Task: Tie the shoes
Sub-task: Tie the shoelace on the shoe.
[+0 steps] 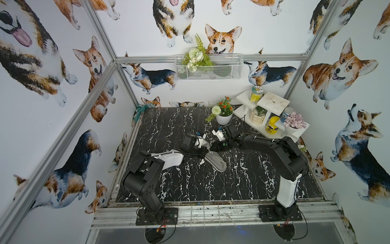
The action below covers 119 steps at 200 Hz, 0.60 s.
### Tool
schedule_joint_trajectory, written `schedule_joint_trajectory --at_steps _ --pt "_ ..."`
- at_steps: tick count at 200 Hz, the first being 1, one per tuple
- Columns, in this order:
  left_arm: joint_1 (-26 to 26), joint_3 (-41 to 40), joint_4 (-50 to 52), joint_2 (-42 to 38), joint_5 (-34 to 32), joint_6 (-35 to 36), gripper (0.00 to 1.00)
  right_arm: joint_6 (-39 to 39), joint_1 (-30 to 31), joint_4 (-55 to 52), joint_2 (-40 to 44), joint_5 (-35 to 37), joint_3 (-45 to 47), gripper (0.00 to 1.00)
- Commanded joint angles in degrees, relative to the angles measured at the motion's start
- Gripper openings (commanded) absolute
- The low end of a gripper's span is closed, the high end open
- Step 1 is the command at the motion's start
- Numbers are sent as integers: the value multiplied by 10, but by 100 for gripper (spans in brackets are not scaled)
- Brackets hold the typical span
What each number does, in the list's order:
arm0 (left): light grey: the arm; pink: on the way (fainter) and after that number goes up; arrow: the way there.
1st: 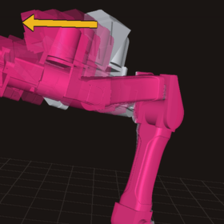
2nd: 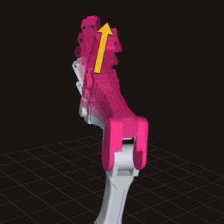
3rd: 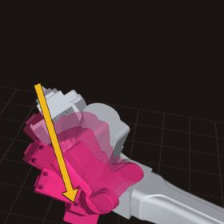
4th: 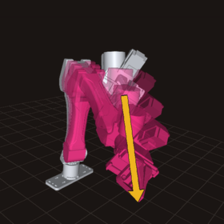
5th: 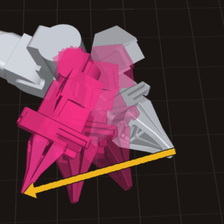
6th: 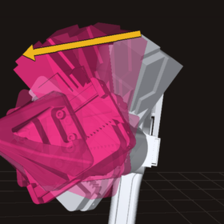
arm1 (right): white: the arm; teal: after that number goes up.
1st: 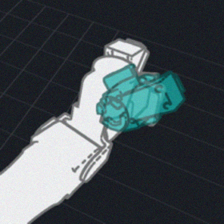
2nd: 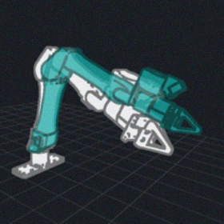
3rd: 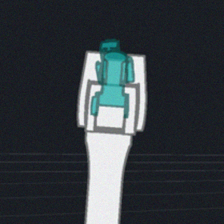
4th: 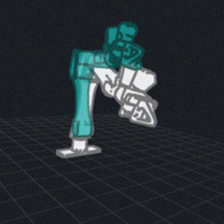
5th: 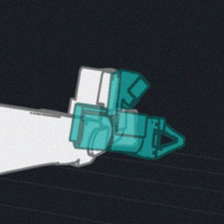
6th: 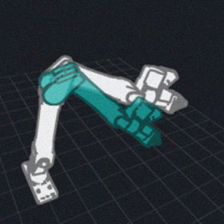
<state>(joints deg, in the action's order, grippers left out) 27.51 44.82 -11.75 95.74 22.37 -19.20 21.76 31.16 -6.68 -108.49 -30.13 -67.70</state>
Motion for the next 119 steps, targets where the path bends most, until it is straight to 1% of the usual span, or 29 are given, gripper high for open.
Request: schedule_joint_trajectory --at_steps 1,78,119 --pt "-1 1 -12 -4 5 1 0 -10 5 -18 -3 1 -7 24" --pt "-1 0 -12 -4 4 0 0 -16 14 -31 -8 21 -12 22" --pt "-1 -3 -13 -4 4 0 0 -15 14 -32 -4 26 -14 14"
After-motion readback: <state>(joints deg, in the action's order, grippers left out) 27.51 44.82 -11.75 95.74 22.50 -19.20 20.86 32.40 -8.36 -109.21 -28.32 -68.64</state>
